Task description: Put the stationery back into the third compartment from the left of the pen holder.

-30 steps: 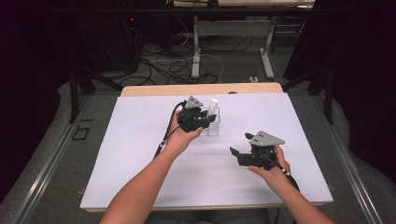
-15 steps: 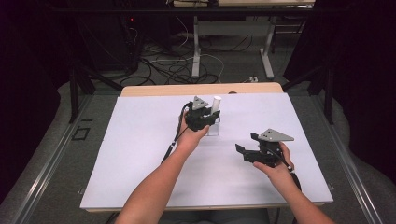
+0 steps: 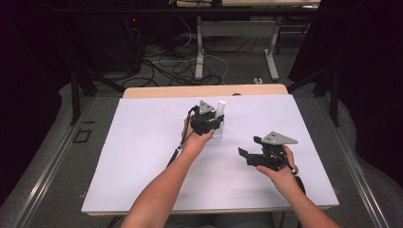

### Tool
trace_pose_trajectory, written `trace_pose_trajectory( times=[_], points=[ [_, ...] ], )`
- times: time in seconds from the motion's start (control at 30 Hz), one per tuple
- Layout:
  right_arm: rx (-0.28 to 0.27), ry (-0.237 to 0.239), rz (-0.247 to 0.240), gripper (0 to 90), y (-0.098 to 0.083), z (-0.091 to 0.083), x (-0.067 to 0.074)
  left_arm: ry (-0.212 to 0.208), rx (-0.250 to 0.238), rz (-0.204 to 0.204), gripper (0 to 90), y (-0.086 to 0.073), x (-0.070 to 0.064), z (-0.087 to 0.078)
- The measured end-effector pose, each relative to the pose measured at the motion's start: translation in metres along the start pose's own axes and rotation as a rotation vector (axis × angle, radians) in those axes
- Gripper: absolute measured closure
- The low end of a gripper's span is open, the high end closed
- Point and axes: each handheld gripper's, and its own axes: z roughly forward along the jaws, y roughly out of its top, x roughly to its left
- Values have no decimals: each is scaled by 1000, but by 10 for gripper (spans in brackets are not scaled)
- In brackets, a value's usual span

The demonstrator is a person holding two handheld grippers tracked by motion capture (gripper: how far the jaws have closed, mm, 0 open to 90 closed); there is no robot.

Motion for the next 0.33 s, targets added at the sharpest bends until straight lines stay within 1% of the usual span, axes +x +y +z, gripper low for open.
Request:
trace_pose_trajectory(
  times=[0.07,0.1,0.13,0.17,0.2,0.23,0.27,0.3,0.33],
  points=[
    [-8,5,3,203,0,1,0,3,10,14,657,-1,0,1],
    [13,4,2,203,0,-1,0,-2,11,14,656,-2,0,1],
    [11,7,0,203,0,-1,-1,-2,23,10,653,-3,0,1],
    [-4,5,5,203,0,0,-1,6,21,6,628,-2,-1,-2],
    [-5,0,3,203,0,0,-1,12,11,3,585,-1,-2,-5],
    [-6,3,10,203,0,-1,-1,17,-7,-4,526,0,-4,-11],
    [-5,1,9,203,1,-2,-2,13,-13,-10,456,2,-5,-17],
    [-15,4,12,203,1,-3,-2,8,-26,-9,426,3,-5,-24],
    [-14,-2,11,203,1,-4,-3,10,-33,-9,407,3,-5,-30]
  ],
)
